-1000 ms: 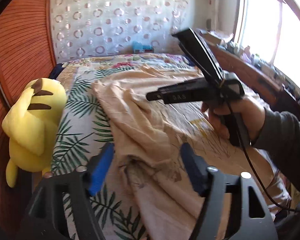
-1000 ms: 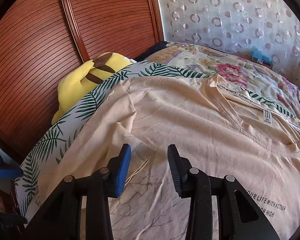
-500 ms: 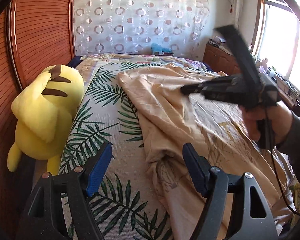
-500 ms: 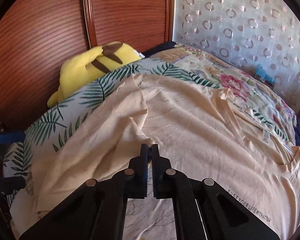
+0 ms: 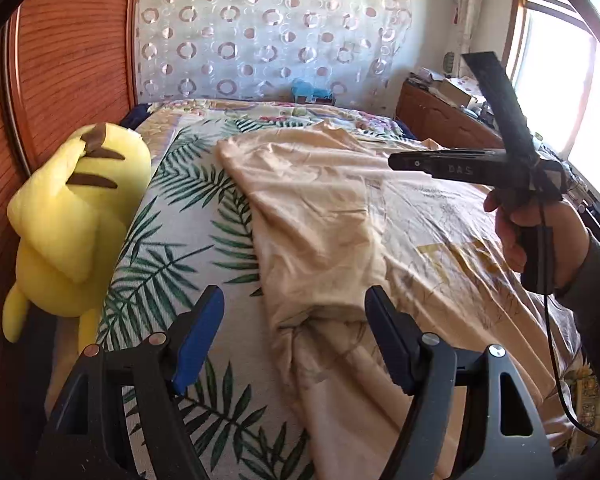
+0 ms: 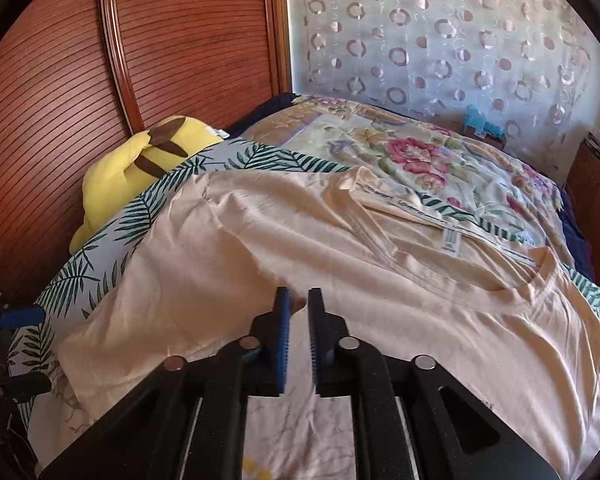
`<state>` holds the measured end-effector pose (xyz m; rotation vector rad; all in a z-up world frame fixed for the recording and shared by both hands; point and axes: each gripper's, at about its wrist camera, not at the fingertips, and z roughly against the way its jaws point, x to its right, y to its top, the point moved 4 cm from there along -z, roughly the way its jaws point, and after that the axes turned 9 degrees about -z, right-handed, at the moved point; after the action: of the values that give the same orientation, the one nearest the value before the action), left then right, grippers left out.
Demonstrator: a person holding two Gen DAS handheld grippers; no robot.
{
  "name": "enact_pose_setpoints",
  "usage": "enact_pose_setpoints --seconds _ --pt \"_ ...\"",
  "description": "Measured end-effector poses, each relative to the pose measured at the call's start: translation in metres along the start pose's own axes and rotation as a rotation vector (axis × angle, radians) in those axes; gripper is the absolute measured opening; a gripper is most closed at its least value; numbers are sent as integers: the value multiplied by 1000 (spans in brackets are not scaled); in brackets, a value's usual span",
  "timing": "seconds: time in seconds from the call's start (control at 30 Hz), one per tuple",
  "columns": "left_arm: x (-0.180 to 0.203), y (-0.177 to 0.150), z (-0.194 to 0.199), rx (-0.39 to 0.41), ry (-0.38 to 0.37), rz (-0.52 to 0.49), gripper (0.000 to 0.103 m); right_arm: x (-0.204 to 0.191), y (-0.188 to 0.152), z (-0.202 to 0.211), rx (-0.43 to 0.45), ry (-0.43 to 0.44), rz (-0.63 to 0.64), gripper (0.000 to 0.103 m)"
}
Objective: Fold small clothes
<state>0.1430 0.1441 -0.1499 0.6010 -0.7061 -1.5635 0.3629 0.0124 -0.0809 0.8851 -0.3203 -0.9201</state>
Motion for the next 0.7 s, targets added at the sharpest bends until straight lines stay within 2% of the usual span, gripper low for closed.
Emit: enact_pose_setpoints --seconds 0.03,0.07,0.1,0.33,0.6,0.7 --pt "4 2 1 5 1 -9 74 4 0 5 6 4 -4 29" --pt "8 5 1 8 -1 -18 74 8 -2 11 12 2 -8 43" --pt "12 8 1 13 -6 -25 74 13 -5 18 19 -2 -15 50" --pt "46 27 -12 20 -46 -68 74 60 -47 87 48 -89 -65 52" --pt "100 41 -37 -24 -103 -156 74 119 -111 180 109 -192 -164 52" --pt "120 44 -47 -48 -131 -195 74 145 -135 205 103 -272 -204 52"
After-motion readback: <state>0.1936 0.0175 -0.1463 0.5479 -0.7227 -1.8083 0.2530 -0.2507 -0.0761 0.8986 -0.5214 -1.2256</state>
